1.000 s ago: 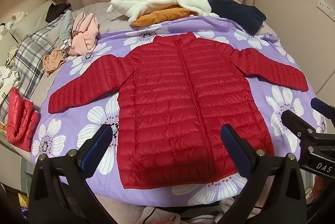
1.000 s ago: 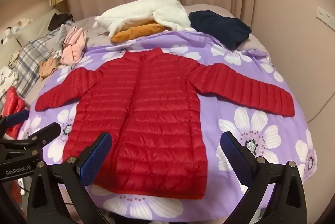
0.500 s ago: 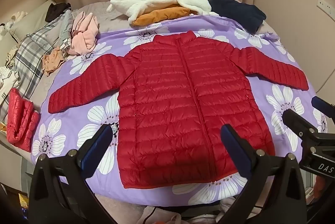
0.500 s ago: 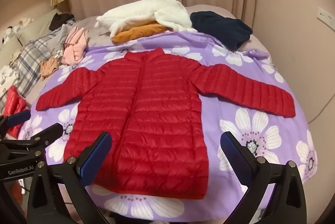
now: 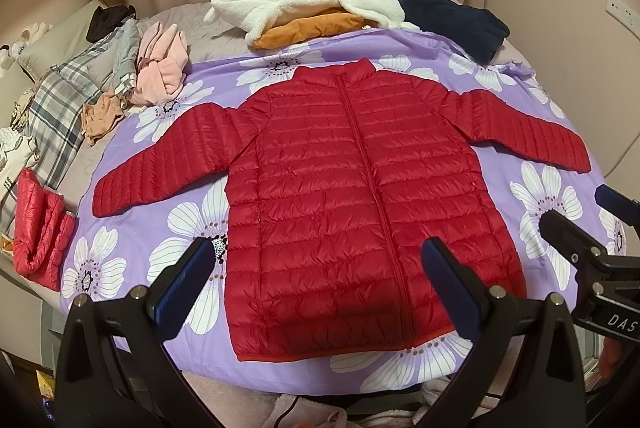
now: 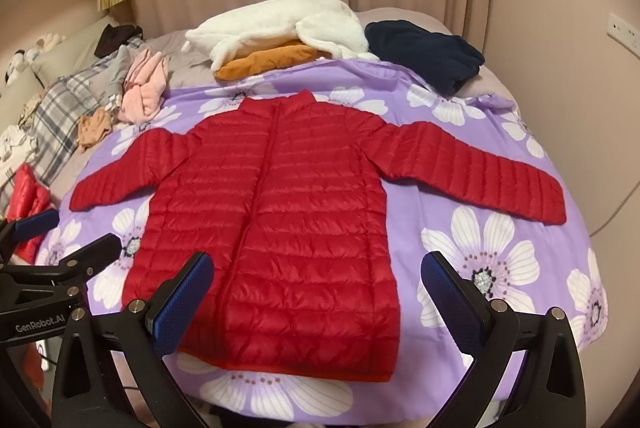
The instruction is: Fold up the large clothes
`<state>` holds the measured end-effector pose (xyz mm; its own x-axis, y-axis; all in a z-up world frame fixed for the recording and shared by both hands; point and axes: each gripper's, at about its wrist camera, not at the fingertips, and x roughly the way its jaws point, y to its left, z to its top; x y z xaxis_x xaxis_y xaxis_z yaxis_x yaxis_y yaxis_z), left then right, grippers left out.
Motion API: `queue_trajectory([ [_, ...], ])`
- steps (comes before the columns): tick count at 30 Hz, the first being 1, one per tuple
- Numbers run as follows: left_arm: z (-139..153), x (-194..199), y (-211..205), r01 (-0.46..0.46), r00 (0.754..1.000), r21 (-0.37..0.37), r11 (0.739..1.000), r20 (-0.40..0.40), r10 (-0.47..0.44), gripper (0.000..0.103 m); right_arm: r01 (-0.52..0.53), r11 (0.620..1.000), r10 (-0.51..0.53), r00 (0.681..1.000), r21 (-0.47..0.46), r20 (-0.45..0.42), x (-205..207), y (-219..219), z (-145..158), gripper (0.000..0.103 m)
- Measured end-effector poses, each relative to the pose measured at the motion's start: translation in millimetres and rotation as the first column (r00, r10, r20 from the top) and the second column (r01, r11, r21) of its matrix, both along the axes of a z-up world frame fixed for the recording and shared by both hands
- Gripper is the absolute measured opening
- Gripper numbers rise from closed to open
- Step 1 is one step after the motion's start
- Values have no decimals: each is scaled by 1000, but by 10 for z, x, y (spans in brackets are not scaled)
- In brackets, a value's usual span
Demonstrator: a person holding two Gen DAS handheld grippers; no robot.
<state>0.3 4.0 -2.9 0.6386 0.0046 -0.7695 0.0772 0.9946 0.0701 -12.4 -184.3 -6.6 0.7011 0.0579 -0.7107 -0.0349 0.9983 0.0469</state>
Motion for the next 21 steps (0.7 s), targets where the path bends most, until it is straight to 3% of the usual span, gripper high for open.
queue_trajectory([
  [10,-23,22,24,0,1000,17,1000,-21,1,103,3,1000,-3,1000,9,13,-11,0,-4,102],
  [13,-87,91,92,-10,1000,-46,999,-22,9,103,5,996,-6,1000,91,8,21,-88,-14,102],
  [16,-200,216,210,-32,997,-137,990,-72,22,103,18,981,-25,999,192,35,37,-255,-45,102],
  [17,-248,265,246,-41,995,-163,986,-95,25,103,27,973,-37,999,230,39,46,-331,-68,102],
  [18,-294,319,252,-68,983,-187,980,-178,35,103,30,960,-45,998,279,47,53,-416,-85,102],
  [21,-409,411,262,-75,975,-214,974,-220,27,103,70,908,-99,994,413,50,84,-736,-191,102],
])
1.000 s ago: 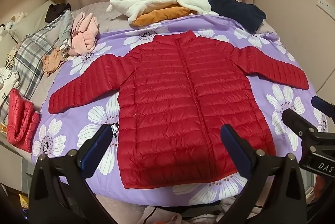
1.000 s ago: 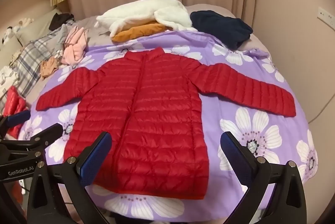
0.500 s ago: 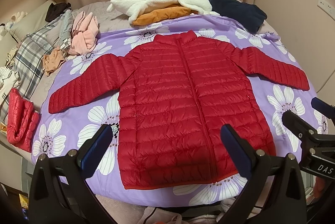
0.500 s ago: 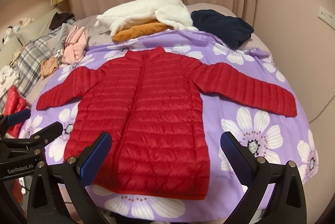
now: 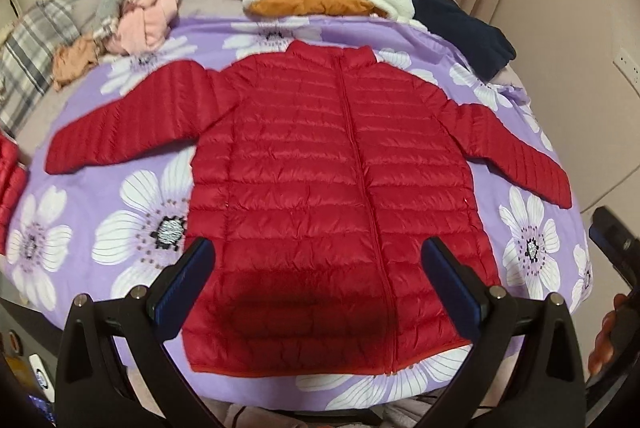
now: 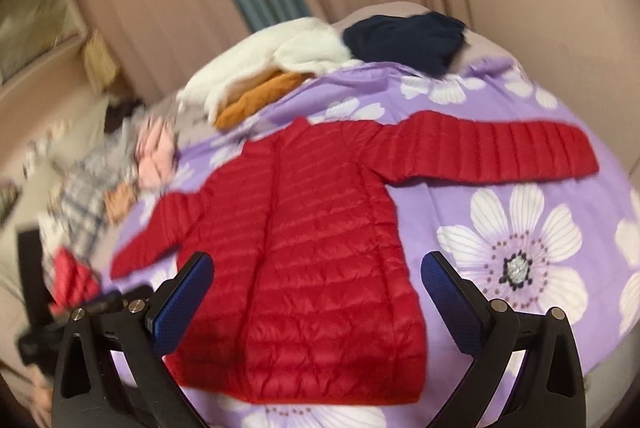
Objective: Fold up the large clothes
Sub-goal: 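Reach to the red jacket's sleeve cuff and grasp it with the right tool, then lift the gripped sleeve and fold it across the jacket body with the right tool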
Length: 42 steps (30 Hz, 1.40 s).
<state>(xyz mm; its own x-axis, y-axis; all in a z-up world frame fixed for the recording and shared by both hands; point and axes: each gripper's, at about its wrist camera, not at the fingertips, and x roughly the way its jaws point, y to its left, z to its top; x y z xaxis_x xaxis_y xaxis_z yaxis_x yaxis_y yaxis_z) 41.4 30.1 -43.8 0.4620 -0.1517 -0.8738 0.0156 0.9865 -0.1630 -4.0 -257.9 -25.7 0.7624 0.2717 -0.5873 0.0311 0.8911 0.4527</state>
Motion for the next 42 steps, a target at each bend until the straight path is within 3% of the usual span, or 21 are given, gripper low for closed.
queue_trajectory([
  [1,-49,20,11,15,1000,-3,1000,10,-15,103,16,999,-15,1000,33,-26,21,-94,-45,102],
  [4,-181,68,22,40,999,-114,993,4,-40,103,72,980,-75,997,185,10,25,-467,-210,102],
  [6,-255,100,38,21,1000,-150,989,0,-22,103,116,962,-122,992,247,10,28,-683,-351,102],
  [10,-429,233,107,-62,998,-162,985,-40,57,103,197,936,-202,979,293,-12,70,-1091,-668,102],
  [14,-603,356,173,-121,991,-177,977,-83,107,103,314,867,-333,943,386,-20,99,-1573,-959,102],
  [18,-659,466,97,-91,994,-196,976,-69,79,103,376,827,-393,918,417,-48,263,-1907,-1160,102],
  [22,-703,612,11,-52,998,-274,960,-50,40,103,401,792,-421,905,459,-63,461,-2148,-1348,102],
  [27,-777,745,-113,-44,997,-230,972,-72,28,103,447,766,-479,876,463,-54,744,-2415,-1414,99],
  [30,-835,824,-160,-35,996,-213,977,-86,17,103,503,714,-531,842,487,-92,830,-2548,-1509,95],
  [33,-864,879,-190,-24,996,-201,979,-88,7,103,545,664,-580,807,512,-108,832,-2688,-1572,84],
  [36,-889,918,-214,-14,996,-186,982,-87,-2,103,565,628,-613,783,535,-107,801,-2787,-1585,80],
  [39,-910,961,-225,-13,996,-186,983,-92,-5,103,576,613,-622,774,540,-119,791,-2839,-1617,61],
  [41,-912,975,-232,-13,996,-191,982,-87,-3,103,592,603,-627,766,535,-140,769,-2878,-1659,40],
  [42,-916,980,-241,-10,996,-192,981,-84,-6,103,596,595,-630,763,539,-148,746,-2898,-1683,34],
])
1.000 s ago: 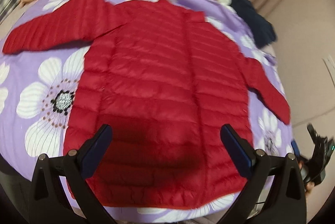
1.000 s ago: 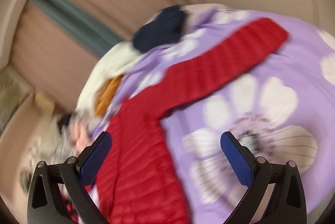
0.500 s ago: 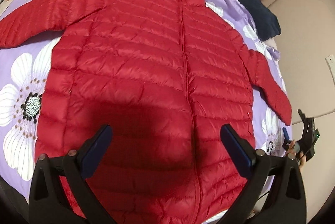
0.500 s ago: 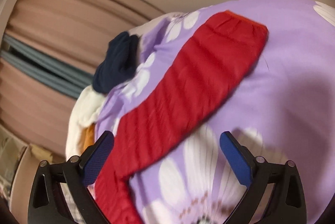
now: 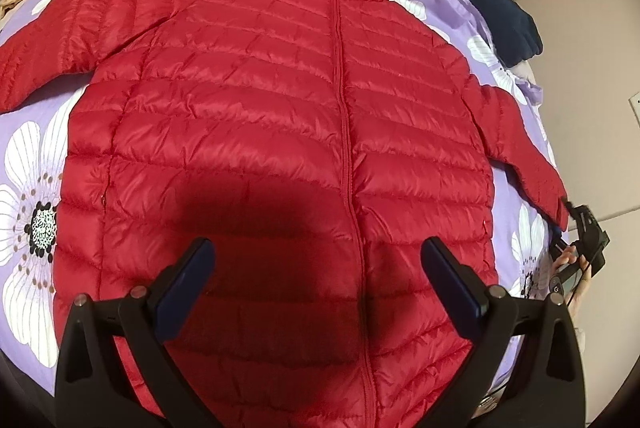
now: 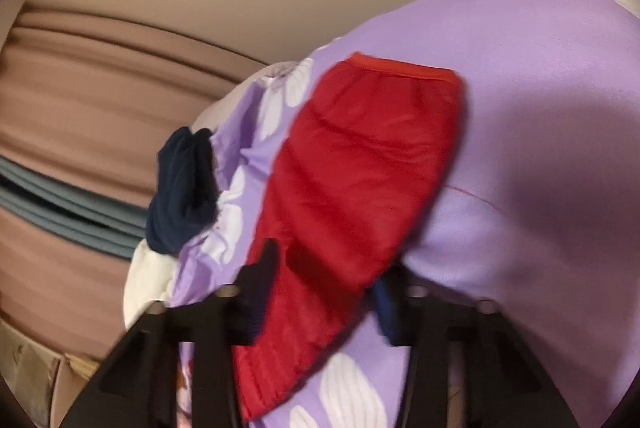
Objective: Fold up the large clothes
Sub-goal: 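Lift the gripped sleeve and fold it across the jacket body with the right tool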
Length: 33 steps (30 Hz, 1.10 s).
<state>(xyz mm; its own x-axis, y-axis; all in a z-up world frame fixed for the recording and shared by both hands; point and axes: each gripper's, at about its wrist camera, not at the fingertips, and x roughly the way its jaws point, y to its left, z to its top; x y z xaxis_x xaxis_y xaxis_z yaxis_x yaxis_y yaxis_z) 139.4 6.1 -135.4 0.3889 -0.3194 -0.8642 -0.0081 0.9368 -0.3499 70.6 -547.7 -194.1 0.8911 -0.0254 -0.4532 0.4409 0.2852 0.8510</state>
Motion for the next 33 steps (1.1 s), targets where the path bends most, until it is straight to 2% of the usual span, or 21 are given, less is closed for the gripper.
queue_trajectory([
  [2,-8,5,-8,3,1000,0,1000,0,-3,103,12,1000,-12,1000,5,3,-43,-19,-16,17],
  [3,-9,7,-15,5,1000,-1,1000,3,-5,103,14,1000,-14,1000,2,2,-22,-26,-11,14],
  [6,0,-2,-7,2,1000,6,1000,11,-2,103,-1,998,1,1000,-64,5,-47,18,136,11],
  [10,19,-3,8,-11,1000,19,1000,18,11,103,-48,970,49,999,-237,-4,-18,181,537,10],
  [13,63,-41,42,-15,999,4,1000,35,15,103,-89,922,91,996,-378,-12,18,378,903,10],
  [19,182,-142,127,-9,997,-51,999,75,13,103,-162,810,165,985,-564,-46,74,834,1441,9],
  [22,234,-199,190,-19,996,-48,999,92,24,103,-192,766,198,978,-614,-58,135,1059,1609,9],
  [26,286,-264,309,-39,993,-43,998,107,43,103,-239,687,252,964,-686,-85,314,1410,1799,9],
  [29,307,-281,410,-63,991,-52,997,113,69,103,-296,607,322,940,-737,-112,441,1747,1922,9],
  [33,298,-263,536,-91,989,-89,992,106,100,103,-356,531,392,908,-769,-151,675,2087,1960,9],
])
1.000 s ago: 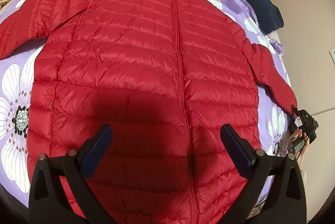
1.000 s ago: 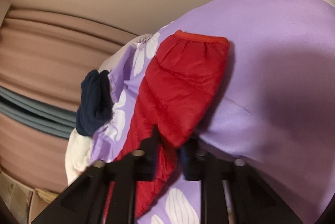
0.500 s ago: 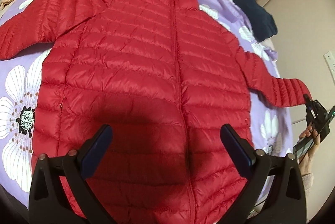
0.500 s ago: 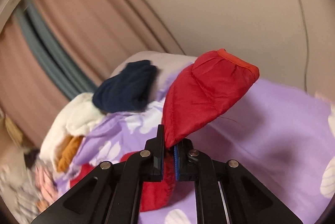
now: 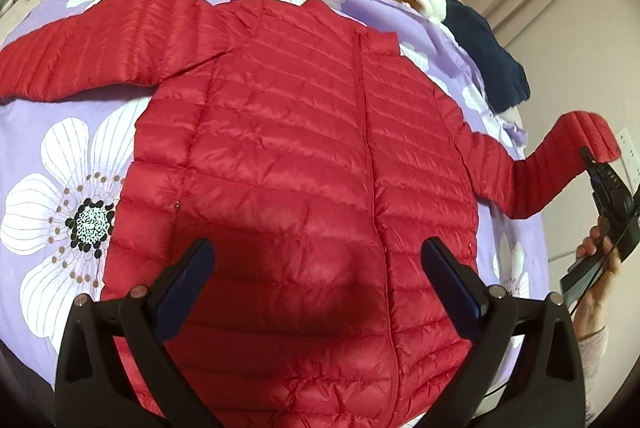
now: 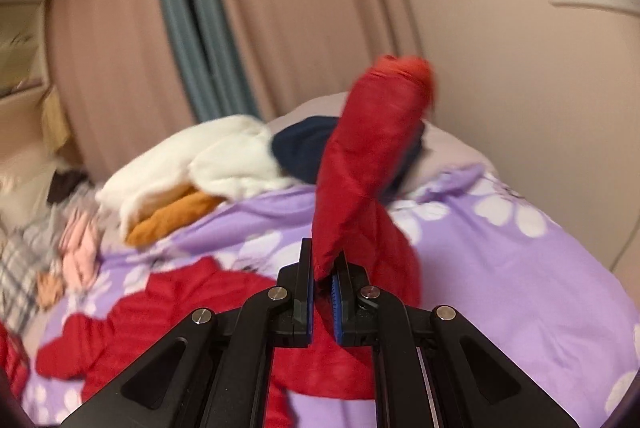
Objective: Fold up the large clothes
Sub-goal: 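Lift the gripped sleeve and fold it across the jacket body with the right tool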
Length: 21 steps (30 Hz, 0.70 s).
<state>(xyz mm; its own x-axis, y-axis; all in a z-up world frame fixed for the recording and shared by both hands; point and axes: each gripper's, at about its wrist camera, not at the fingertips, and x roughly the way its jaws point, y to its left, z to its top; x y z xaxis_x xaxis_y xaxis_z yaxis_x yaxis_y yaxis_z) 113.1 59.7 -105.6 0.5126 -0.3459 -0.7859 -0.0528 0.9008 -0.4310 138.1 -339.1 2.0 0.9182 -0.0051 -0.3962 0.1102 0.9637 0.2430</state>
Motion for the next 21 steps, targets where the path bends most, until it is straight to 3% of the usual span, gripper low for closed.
queue_trajectory([
  [9,10,83,175,-19,1000,-81,997,9,20,103,-164,983,159,986,-87,-52,276,616,-98,9],
  [21,32,337,453,-68,997,-218,973,9,72,103,-370,912,351,927,-176,-130,474,1516,-359,9],
])
